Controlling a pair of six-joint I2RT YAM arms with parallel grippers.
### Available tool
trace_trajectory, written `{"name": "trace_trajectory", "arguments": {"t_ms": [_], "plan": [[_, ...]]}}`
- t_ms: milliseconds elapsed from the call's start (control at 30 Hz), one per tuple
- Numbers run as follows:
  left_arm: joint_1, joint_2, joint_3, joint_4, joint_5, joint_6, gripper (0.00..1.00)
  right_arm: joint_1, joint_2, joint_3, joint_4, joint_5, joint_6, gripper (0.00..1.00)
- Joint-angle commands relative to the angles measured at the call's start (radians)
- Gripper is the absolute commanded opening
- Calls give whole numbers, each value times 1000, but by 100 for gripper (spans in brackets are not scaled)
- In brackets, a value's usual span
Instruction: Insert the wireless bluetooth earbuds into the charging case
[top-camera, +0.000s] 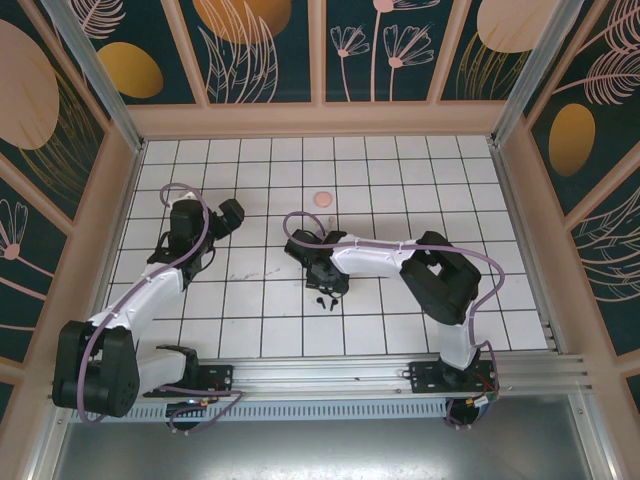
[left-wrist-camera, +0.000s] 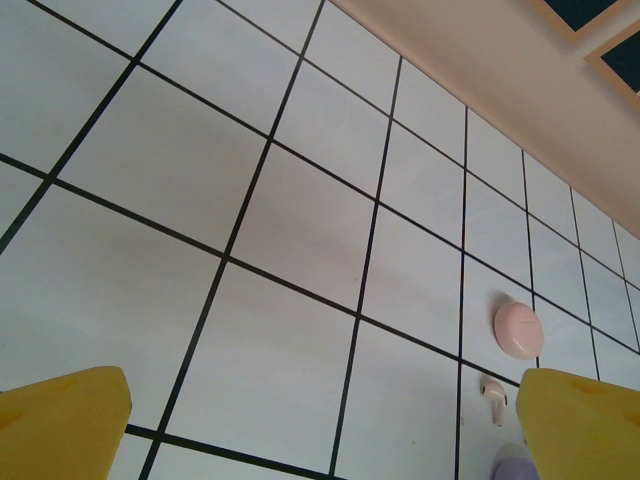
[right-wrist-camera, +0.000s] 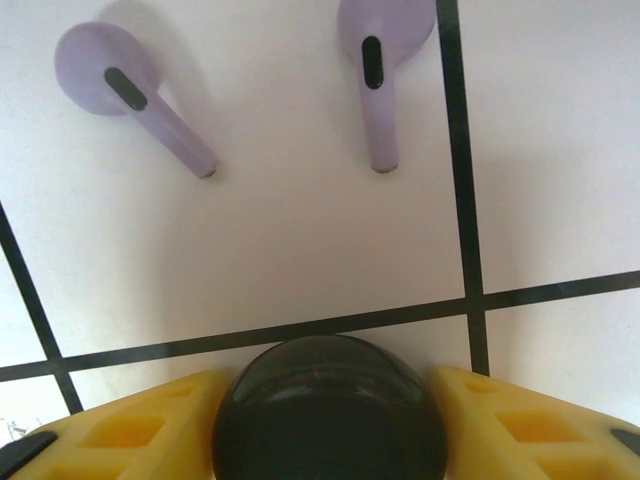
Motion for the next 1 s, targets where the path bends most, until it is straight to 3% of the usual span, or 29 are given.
{"name": "trace_trajectory", "arguments": {"t_ms": [0,300,500,733,967], "plan": [[-8,10,15,16,1,15,98,10,7,-31,27,-11,10,49],[-8,82,174,26,-10,56,99,13,-107,-28,54,33,-26,44],[-7,122,253,65,55,48,98,-14,-187,8,77,53,-76,44],[-11,-6,6,305,221,-91,99,-150,-245,62,153,-13,-163,44],[-73,-112,-191,436,205,-195,99,-259,-199,169,202,-135,-168,44]]}}
